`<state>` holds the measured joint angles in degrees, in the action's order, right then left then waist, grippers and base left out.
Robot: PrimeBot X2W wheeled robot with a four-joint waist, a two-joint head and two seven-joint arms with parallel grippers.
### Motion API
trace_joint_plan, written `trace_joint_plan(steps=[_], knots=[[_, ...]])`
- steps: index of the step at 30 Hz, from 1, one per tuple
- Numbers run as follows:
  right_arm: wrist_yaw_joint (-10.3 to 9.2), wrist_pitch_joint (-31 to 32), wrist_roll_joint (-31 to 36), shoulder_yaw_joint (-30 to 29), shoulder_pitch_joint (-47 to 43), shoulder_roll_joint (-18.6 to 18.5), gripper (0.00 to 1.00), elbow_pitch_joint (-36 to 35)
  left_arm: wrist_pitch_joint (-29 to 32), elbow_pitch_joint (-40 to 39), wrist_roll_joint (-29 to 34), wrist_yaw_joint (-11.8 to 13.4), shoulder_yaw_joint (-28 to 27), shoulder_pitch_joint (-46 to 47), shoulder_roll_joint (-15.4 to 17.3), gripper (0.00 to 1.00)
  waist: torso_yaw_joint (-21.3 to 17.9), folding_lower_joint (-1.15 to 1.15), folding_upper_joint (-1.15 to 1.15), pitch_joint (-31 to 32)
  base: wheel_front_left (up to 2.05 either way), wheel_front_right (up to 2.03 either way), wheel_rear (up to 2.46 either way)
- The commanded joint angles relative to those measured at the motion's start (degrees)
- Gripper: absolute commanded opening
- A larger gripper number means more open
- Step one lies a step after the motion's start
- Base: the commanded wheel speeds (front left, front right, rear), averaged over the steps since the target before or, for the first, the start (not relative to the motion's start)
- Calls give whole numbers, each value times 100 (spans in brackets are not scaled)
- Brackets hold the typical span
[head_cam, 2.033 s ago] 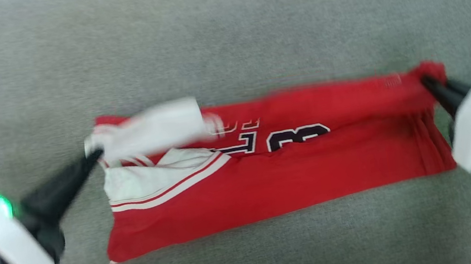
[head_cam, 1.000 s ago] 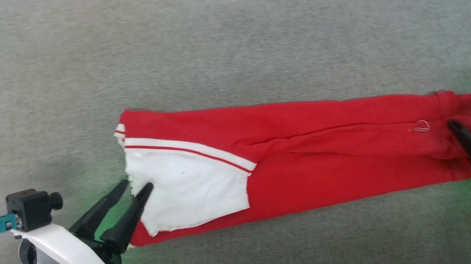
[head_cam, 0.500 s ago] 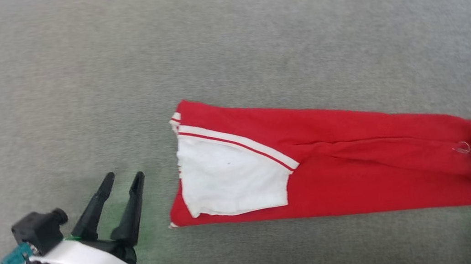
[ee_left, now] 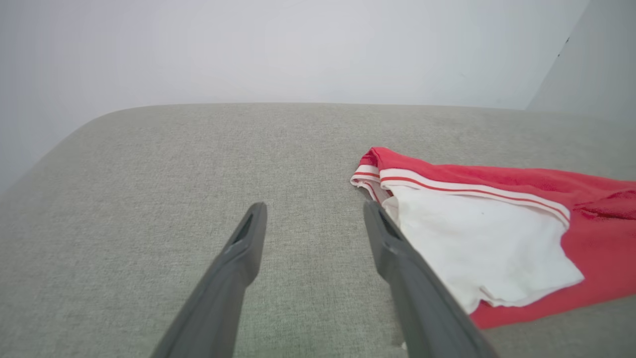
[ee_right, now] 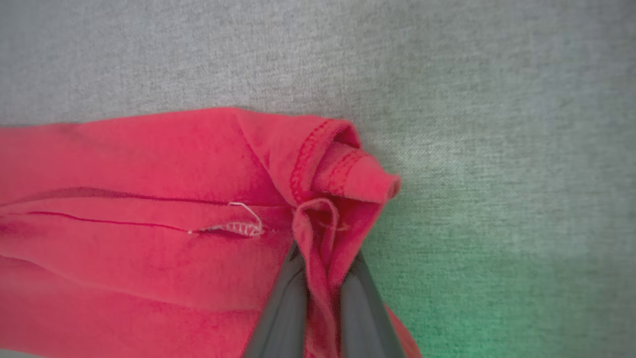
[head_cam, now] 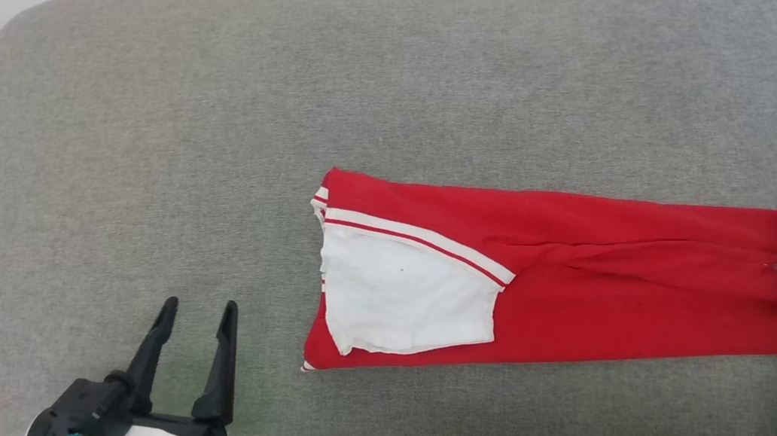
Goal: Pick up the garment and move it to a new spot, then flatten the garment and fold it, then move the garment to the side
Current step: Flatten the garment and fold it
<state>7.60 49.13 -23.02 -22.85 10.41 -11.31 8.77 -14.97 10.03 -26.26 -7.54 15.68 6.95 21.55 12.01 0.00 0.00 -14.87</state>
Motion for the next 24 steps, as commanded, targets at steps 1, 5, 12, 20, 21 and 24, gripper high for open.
trace_joint_plan(steps=[1,5,12,20,21,24], knots=[[-27,-19,60,-58,-36,59,0,178,-28,-40,114,12,-88,-74,-59,100,-53,0,0,-14,0,0,0],[-31,-277,128,-334,167,-11,0,133,-28,-94,206,13,-213,-137,-88,100,-182,0,0,-34,0,0,0],[-25,-550,389,-1077,458,-385,0,-35,-29,-241,185,13,-242,-104,-36,100,-411,0,0,-52,0,0,0],[-23,-640,833,-2211,696,-821,0,-131,-29,-313,133,13,-306,18,-21,100,-550,0,0,-106,0,0,0],[-13,-616,824,-2187,699,-807,0,-157,-29,-317,154,13,-320,18,-33,100,-566,0,0,-102,0,0,0],[-14,-543,774,-1968,629,-767,0,-253,-29,-318,219,13,-336,5,-55,100,-592,0,0,-92,0,0,0]])
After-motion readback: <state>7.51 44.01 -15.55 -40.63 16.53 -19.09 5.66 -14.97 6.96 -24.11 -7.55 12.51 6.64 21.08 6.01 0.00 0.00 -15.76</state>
